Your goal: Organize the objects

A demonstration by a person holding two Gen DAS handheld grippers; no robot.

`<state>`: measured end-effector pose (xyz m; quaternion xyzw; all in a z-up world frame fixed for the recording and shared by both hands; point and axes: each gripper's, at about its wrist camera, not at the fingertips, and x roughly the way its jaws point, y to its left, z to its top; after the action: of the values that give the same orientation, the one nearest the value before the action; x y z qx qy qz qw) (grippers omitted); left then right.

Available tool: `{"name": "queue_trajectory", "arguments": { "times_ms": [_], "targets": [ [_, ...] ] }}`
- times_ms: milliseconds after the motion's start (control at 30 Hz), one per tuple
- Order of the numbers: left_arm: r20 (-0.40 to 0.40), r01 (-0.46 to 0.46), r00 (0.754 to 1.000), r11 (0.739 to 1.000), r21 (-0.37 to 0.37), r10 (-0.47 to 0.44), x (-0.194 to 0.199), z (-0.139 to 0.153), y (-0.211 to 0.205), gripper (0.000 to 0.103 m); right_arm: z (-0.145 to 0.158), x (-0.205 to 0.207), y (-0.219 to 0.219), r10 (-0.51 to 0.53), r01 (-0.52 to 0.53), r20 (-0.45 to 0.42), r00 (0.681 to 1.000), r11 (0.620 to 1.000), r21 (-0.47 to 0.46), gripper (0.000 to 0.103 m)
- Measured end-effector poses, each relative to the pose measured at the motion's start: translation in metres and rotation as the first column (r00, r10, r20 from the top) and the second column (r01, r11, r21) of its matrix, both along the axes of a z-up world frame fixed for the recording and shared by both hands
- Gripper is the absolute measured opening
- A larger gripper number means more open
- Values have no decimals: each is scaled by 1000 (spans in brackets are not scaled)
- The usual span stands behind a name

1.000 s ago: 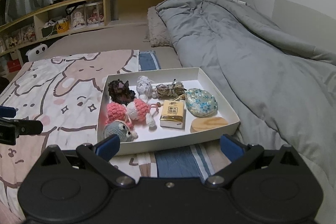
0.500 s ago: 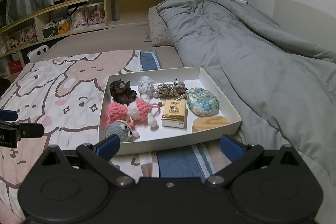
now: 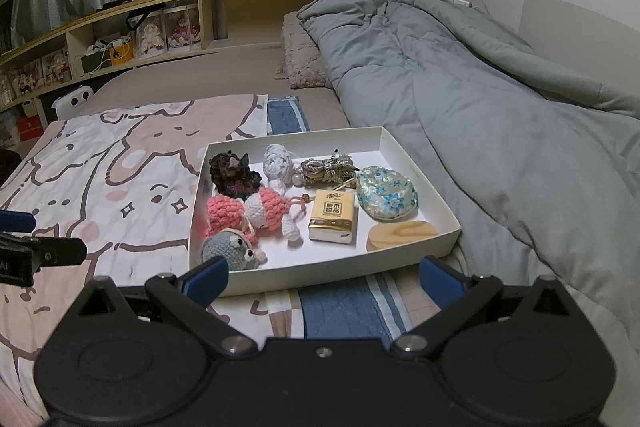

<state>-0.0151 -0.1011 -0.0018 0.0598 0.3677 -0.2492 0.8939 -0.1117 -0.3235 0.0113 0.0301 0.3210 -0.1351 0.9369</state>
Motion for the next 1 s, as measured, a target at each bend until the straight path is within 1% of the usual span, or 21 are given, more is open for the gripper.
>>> {"name": "queue_trajectory", "arguments": {
  "times_ms": [1000],
  "targets": [
    [-2,-7,1000,1000,-2,7,1,1,2,103,0,-1,1,-2,2,0,1000,1000,5,103]
  ]
}}
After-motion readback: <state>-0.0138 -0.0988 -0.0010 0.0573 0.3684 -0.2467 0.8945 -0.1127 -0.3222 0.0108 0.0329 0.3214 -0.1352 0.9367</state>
